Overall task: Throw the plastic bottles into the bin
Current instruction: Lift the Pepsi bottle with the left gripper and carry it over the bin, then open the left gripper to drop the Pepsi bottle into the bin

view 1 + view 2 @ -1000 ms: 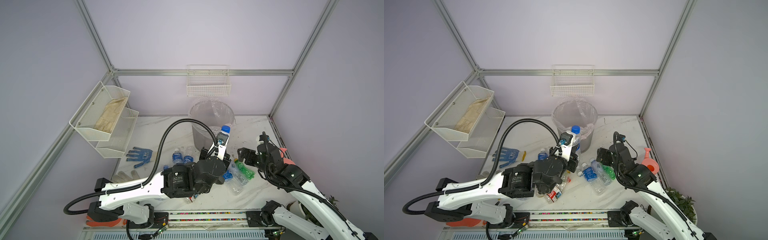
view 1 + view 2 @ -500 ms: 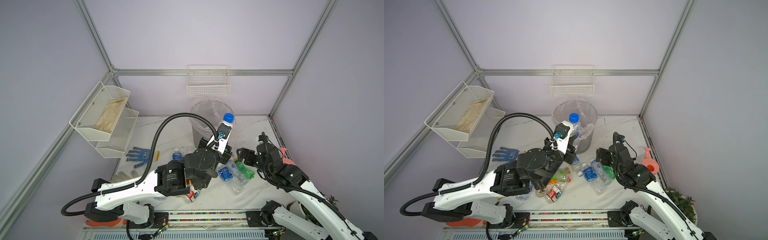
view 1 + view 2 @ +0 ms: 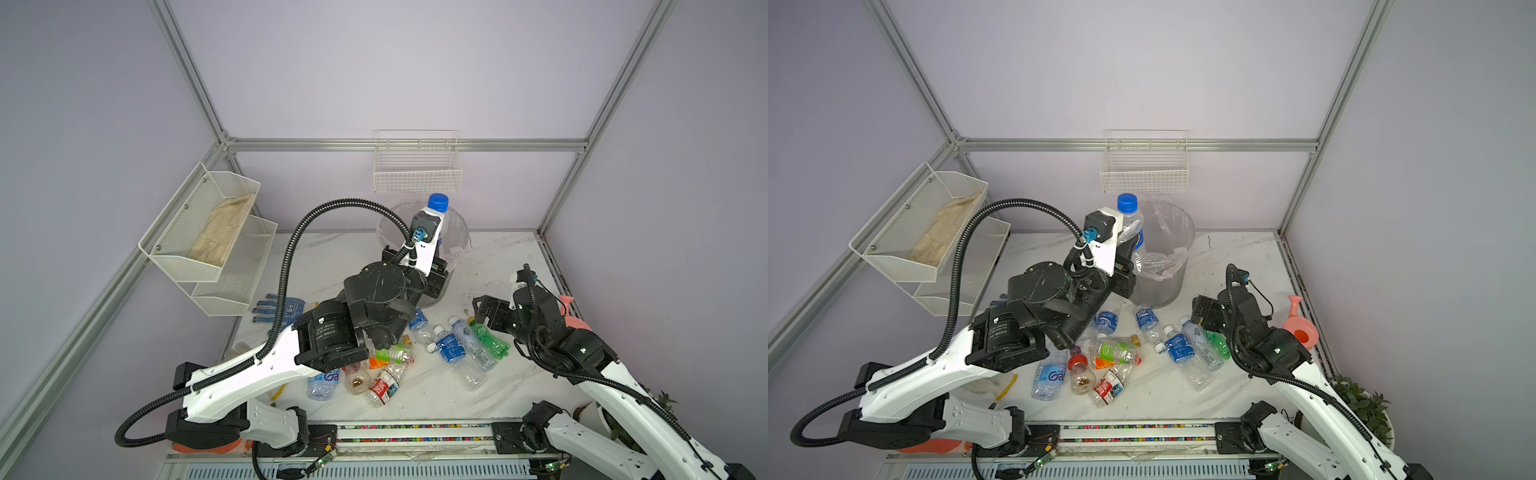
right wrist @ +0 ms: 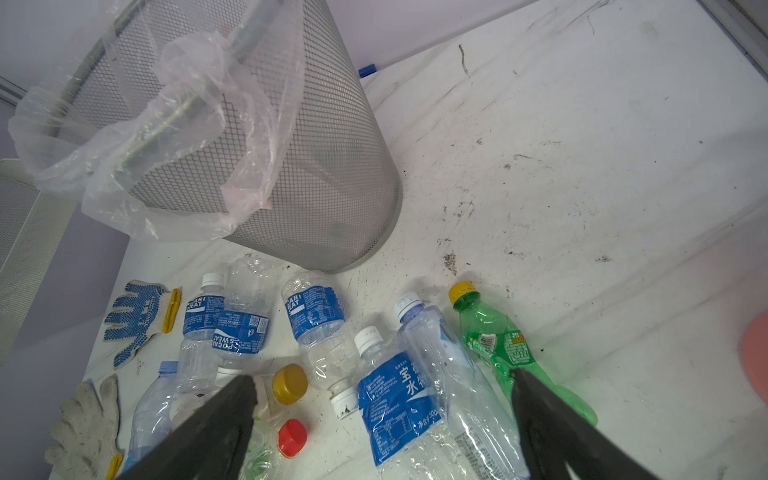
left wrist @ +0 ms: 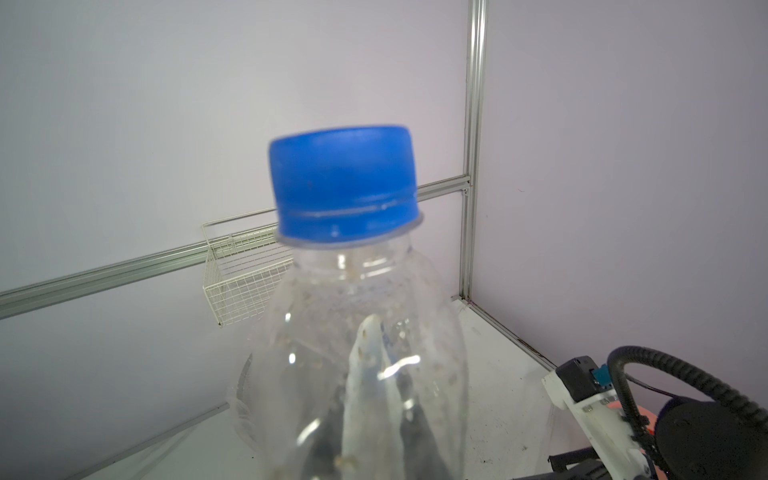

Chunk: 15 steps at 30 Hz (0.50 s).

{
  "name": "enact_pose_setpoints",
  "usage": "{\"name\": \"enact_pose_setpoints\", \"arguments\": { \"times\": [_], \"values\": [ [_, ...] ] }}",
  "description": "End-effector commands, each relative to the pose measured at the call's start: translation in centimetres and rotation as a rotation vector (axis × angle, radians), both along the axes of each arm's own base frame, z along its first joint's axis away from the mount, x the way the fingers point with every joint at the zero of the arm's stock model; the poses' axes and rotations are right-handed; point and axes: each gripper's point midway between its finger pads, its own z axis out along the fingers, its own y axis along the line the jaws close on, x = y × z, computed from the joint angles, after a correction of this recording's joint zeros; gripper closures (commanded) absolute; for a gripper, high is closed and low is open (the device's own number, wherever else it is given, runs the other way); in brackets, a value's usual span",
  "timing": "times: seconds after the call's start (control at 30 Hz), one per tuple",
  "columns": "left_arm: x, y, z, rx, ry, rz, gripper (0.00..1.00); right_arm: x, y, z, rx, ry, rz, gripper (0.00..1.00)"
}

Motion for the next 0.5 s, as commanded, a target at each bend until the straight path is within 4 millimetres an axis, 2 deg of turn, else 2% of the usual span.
{"name": "enact_pose_setpoints", "arguments": {
  "times": [0.0,0.1,0.13,0.3,0.37,0.43,0.47],
  "values": [
    [0.8,1.3,3.2,-0.111,-0.003,-0.029,0.9,0.1,-0.1,-0.3,0.007,0.005,-0.011,0.03],
    [2.5,1.5,2.9,-0.107,0.017,-0.015,0.9,0.1,-0.1,-0.3,0.004,0.005,-0.01,0.03],
    [3.8,0.4,1.6,-0.078,0.041,-0.008,0.9,0.1,0.0,-0.2,0.004,0.004,-0.01,0.03],
    [8.4,0.1,-0.3,-0.054,0.106,0.029,0.89,0.3,0.1,0.1,0.0,0.005,-0.005,0.03],
    [11.0,-0.1,-1.9,-0.045,0.158,0.045,0.88,0.3,0.2,0.3,0.004,0.005,-0.002,0.03],
    [14.1,-0.1,-4.0,-0.045,0.244,0.045,0.82,0.4,0.4,0.8,0.014,-0.002,0.002,0.03],
    [15.2,-0.4,-5.3,-0.027,0.297,0.027,0.7,0.3,0.4,1.1,0.018,-0.005,0.003,0.03]
  ]
}}
